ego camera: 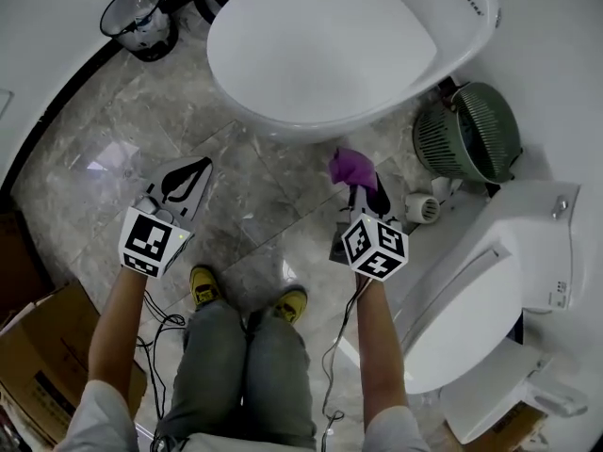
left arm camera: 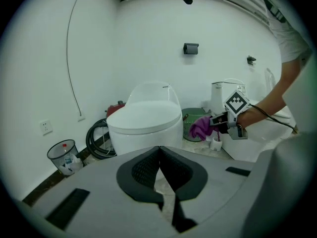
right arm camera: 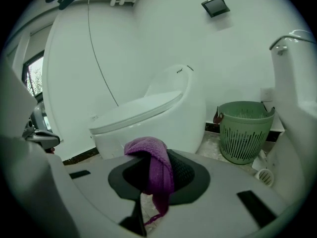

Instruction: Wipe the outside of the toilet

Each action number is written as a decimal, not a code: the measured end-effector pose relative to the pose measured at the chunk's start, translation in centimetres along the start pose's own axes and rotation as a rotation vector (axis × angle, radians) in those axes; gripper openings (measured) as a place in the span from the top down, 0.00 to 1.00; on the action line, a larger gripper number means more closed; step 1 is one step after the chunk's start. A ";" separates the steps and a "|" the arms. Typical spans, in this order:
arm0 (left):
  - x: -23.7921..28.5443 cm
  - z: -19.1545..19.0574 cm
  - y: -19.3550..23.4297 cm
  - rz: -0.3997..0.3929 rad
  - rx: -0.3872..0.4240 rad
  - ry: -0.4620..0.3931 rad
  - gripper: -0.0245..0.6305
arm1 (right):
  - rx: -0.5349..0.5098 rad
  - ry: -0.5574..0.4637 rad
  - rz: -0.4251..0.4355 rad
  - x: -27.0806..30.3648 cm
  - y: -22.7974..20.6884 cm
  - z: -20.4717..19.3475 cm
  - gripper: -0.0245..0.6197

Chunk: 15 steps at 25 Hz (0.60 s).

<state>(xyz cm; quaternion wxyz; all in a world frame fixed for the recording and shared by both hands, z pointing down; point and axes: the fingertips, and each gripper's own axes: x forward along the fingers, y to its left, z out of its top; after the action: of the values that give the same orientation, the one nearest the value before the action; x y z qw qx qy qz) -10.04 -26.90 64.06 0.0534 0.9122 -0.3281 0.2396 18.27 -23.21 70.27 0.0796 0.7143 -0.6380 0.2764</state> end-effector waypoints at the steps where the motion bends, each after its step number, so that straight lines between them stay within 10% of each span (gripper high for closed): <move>1: -0.4 1.2 0.2 0.003 -0.012 0.000 0.94 | -0.001 0.004 0.005 -0.7 0.3 1.2 0.83; 15: -8.1 17.1 1.4 0.017 -0.073 -0.026 0.94 | 0.107 -0.045 0.089 -10.6 7.3 17.6 0.83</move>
<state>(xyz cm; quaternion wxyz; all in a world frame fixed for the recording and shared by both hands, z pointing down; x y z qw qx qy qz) -9.45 -27.66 45.08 0.0802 0.9099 -0.3451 0.2158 16.10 -23.50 48.53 0.0148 0.6946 -0.6549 0.2973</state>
